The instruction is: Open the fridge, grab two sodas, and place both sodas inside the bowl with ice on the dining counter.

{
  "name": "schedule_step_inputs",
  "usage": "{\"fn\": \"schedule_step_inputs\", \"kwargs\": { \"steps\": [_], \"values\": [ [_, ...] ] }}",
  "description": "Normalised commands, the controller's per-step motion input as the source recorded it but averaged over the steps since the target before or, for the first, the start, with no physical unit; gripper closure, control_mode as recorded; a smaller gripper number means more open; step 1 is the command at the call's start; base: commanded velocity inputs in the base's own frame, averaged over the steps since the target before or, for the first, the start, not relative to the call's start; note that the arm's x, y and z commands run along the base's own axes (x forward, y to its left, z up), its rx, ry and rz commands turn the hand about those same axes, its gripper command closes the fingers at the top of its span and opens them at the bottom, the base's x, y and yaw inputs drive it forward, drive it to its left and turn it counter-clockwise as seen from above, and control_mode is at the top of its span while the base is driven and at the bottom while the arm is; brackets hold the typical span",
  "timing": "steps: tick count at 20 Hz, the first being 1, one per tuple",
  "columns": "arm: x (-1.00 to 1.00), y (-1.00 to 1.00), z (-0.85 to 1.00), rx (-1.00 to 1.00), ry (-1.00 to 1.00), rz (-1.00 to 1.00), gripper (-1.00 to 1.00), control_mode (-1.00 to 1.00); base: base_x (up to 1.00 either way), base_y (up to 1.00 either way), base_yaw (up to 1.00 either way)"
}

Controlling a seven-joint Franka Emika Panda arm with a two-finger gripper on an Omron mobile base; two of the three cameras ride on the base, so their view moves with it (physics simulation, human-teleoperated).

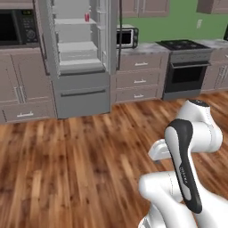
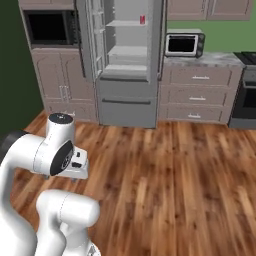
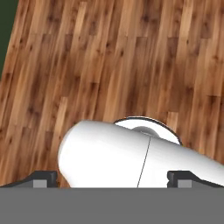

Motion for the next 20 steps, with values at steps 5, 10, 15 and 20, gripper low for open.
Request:
{"fn": "schedule_step_inputs", "kwargs": {
  "steps": [5, 10, 15, 20],
  "values": [
    [0.0, 0.0, 0.0, 0.0, 0.0, 0.0, -1.0, 1.0, 1.0, 0.08, 0.08],
    [0.0, 0.0, 0.0, 0.0, 0.0, 0.0, -1.0, 1.0, 1.0, 0.09, 0.05],
    [0.0, 0.0, 0.0, 0.0, 0.0, 0.0, -1.0, 1.0, 1.0, 0.12, 0.03],
    [0.0, 0.0, 0.0, 0.0, 0.0, 0.0, -1.0, 1.0, 0.97, 0.13, 0.02]
  ]
}}
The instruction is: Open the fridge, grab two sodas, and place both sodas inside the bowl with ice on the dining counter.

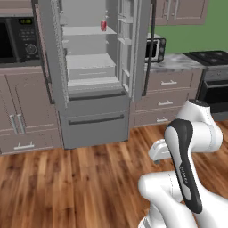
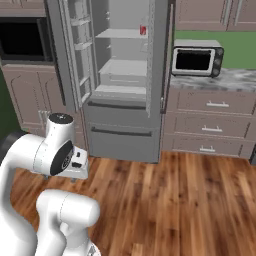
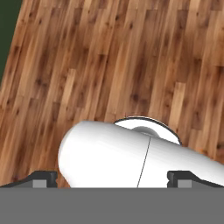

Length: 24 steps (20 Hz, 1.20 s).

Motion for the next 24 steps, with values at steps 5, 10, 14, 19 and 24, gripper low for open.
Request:
{"fn": "schedule_step_inputs", "kwargs": {
  "steps": [5, 10, 14, 19, 24],
  "values": [
    [0.0, 0.0, 0.0, 0.0, 0.0, 0.0, -1.0, 1.0, 0.93, 0.17, 0.02],
    [0.0, 0.0, 0.0, 0.0, 0.0, 0.0, -1.0, 1.0, 0.91, 0.26, 0.01],
    [0.0, 0.0, 0.0, 0.0, 0.0, 0.0, -1.0, 1.0, 0.88, 0.29, 0.02],
    [0.0, 0.0, 0.0, 0.0, 0.0, 0.0, -1.0, 1.0, 0.81, 0.39, 0.01],
    [0.0, 0.0, 0.0, 0.0, 0.0, 0.0, -1.0, 1.0, 0.85, 0.22, 0.03]
  ]
}}
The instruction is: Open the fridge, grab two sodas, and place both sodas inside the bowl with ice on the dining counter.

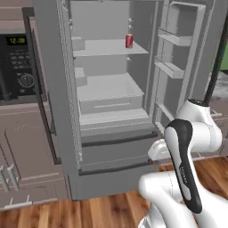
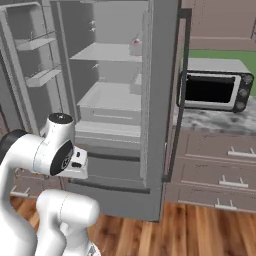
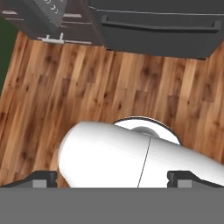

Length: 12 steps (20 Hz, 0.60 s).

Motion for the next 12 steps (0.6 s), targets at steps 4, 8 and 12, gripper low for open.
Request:
{"fn": "schedule_step_inputs", "kwargs": {
  "steps": [4, 8, 12],
  "values": [
    [0.0, 0.0, 0.0, 0.0, 0.0, 0.0, -1.0, 1.0, 0.83, 0.1, 0.04],
    [0.0, 0.0, 0.0, 0.0, 0.0, 0.0, -1.0, 1.0, 0.77, 0.11, 0.04],
    [0.0, 0.0, 0.0, 0.0, 0.0, 0.0, -1.0, 1.0, 0.74, 0.1, 0.03]
  ]
}}
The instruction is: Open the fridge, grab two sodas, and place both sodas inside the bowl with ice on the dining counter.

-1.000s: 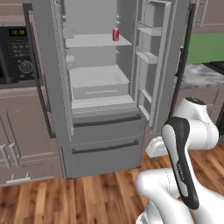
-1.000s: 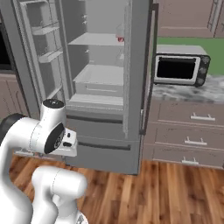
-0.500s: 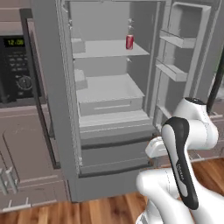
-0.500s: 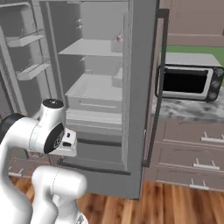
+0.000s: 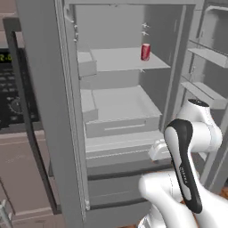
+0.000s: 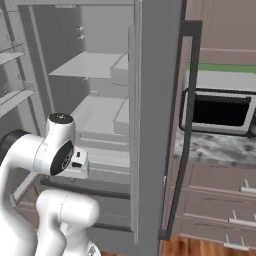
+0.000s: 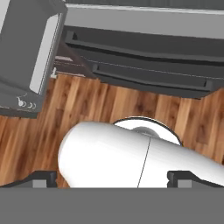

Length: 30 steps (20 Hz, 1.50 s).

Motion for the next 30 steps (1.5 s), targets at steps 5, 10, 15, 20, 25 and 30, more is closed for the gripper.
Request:
{"fn": "schedule_step_inputs", "kwargs": {
  "steps": [5, 10, 15, 20, 25, 30],
  "values": [
    [0.0, 0.0, 0.0, 0.0, 0.0, 0.0, -1.0, 1.0, 0.72, 0.09, 0.03],
    [0.0, 0.0, 0.0, 0.0, 0.0, 0.0, -1.0, 1.0, 0.54, 0.05, 0.01],
    [0.0, 0.0, 0.0, 0.0, 0.0, 0.0, -1.0, 1.0, 0.12, 0.07, 0.0],
    [0.0, 0.0, 0.0, 0.0, 0.0, 0.0, -1.0, 1.0, 0.49, 0.24, -0.01],
    [0.0, 0.0, 0.0, 0.0, 0.0, 0.0, -1.0, 1.0, 0.68, 0.24, 0.0],
    [0.38, 0.06, 0.05, 0.0, -0.01, -0.02, -1.0, -1.0, 0.27, 0.07, 0.0]
  ]
}}
